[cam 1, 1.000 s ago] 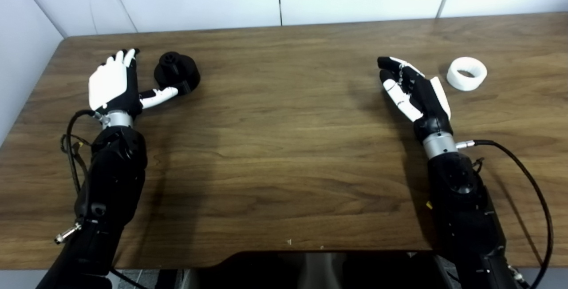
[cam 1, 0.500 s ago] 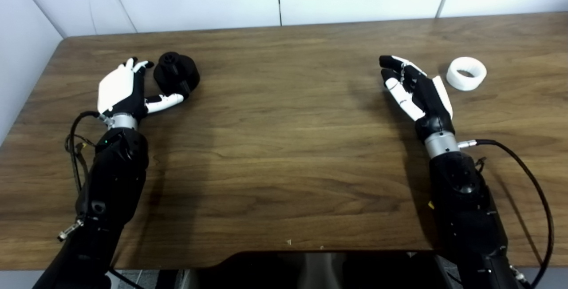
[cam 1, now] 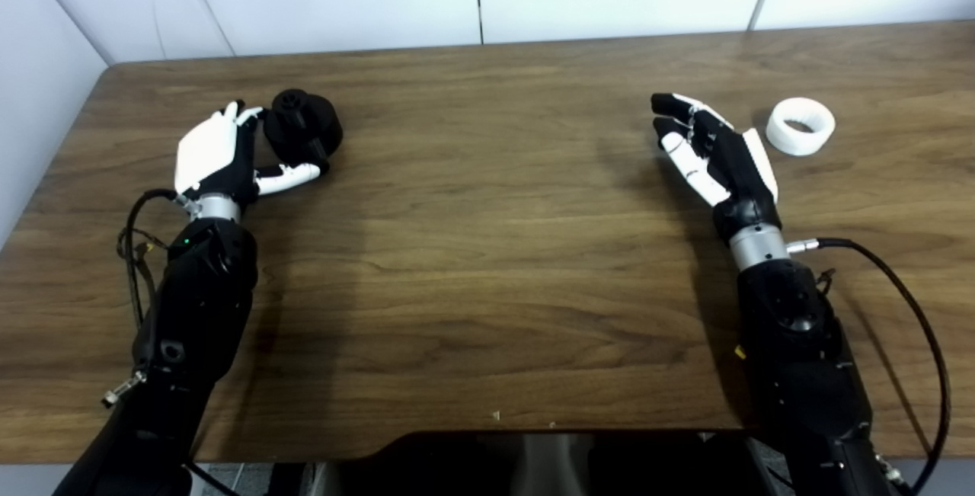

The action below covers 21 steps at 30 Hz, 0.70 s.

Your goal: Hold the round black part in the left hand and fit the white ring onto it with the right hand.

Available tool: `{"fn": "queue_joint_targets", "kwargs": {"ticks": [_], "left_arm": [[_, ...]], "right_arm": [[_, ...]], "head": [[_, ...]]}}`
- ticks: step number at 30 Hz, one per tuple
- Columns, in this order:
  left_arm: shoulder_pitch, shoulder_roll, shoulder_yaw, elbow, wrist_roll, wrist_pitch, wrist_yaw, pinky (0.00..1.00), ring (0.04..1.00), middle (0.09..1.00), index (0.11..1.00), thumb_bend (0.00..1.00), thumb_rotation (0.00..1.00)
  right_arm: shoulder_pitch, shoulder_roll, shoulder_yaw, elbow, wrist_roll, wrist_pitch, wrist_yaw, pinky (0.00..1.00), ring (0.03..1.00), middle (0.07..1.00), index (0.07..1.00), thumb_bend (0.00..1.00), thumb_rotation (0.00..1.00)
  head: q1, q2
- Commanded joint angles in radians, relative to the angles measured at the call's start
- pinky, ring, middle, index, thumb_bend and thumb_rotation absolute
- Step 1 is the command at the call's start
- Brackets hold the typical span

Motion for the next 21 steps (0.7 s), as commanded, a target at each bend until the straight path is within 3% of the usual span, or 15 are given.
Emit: {"fn": "queue_joint_targets", "kwargs": {"ticks": [1, 16, 21], "left_arm": [[-0.062, 0.026, 0.003, -0.002, 0.008, -0.015, 0.041, 1.00, 1.000, 1.000, 0.855, 1.00, 0.56], [-0.098, 0.009, -0.007, 0.072, 0.007, -0.019, 0.096, 1.00, 1.000, 1.000, 0.898, 1.00, 0.53], [-0.110, -0.001, -0.009, 0.097, 0.001, -0.021, 0.119, 1.00, 1.000, 1.000, 0.887, 1.00, 0.59]], "right_arm": [[-0.030, -0.007, -0.005, -0.030, 0.006, -0.025, 0.000, 0.76, 0.814, 0.815, 0.768, 0.47, 0.64], [-0.024, -0.009, -0.009, -0.050, 0.003, -0.019, -0.004, 0.75, 0.805, 0.809, 0.761, 0.46, 0.64], [-0.024, -0.012, -0.013, -0.041, 0.014, -0.034, 0.002, 0.77, 0.807, 0.812, 0.748, 0.44, 0.60]], "head": [[-0.001, 0.001], [-0.018, 0.005], [-0.012, 0.007]]}}
